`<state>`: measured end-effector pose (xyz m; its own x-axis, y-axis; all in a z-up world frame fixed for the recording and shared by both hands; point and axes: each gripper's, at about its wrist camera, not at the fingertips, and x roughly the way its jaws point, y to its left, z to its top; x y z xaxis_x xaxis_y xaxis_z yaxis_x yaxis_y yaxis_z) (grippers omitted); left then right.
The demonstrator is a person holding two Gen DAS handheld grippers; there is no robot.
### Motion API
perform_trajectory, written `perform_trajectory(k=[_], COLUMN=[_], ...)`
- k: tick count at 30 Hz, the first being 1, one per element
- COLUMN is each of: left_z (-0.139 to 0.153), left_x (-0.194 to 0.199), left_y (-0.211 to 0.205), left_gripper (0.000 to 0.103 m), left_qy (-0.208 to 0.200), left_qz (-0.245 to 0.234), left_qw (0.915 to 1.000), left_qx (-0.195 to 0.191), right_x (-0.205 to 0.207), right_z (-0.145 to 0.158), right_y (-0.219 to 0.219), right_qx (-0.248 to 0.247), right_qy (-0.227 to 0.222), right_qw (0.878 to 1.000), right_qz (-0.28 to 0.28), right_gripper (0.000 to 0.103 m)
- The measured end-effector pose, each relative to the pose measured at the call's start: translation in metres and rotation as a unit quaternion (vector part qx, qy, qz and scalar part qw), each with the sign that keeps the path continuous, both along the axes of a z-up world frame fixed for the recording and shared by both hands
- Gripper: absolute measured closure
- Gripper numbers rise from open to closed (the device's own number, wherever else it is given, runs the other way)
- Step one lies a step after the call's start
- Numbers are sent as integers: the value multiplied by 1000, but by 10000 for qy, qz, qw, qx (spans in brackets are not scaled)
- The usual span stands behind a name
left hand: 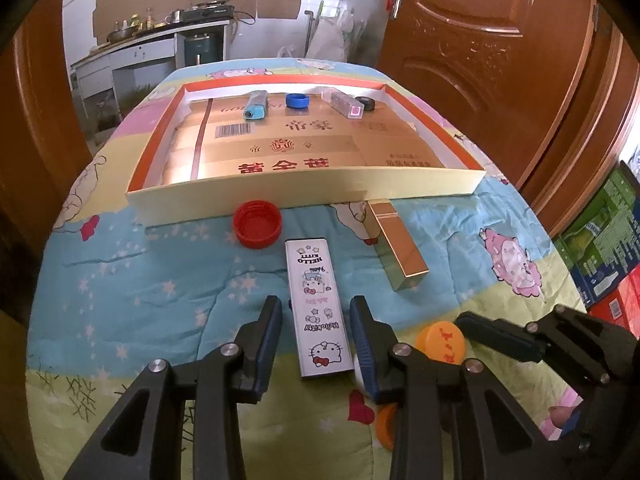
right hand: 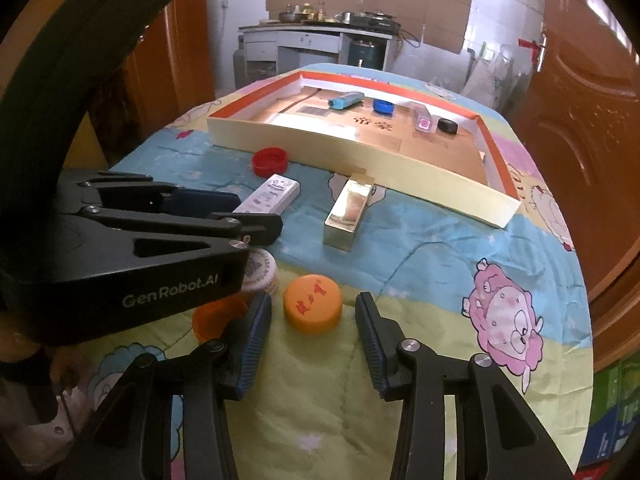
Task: Organize rigid objects
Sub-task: 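Grasp the white Hello Kitty box with the left tool while the right tool grasps the orange cap, then carry the white box into the box lid with the left tool while the right tool carries the orange cap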
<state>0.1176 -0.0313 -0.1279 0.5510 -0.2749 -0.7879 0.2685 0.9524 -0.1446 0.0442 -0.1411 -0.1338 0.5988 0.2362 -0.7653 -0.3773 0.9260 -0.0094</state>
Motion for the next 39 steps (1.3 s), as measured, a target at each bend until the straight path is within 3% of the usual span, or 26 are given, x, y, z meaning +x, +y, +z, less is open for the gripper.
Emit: perform_trajectory(k=[3,6,19,39], left_z=[0,0,4,43], left_x=[0,-2,-9,-19], left_y=[3,7,16,24], left_gripper=[72,77,77,77], left_qy=[-23,-43,-72,-499], left_qz=[9,24,93,168], left_qw=[10000,10000,9992,9975], left_qx=[-13,-76,-372,-469], right_x=[0,-1,-4,-2], right_z=[0,0,10,32], right_y=[-1,-1,-15,-19], right_qx=[45,39,200,314], right_qy=[17,11,-90,-300], right_qw=[10000,10000,9995,9987], right_qz=[-5,-11,-225,-253], right_gripper=[71,72,72,72])
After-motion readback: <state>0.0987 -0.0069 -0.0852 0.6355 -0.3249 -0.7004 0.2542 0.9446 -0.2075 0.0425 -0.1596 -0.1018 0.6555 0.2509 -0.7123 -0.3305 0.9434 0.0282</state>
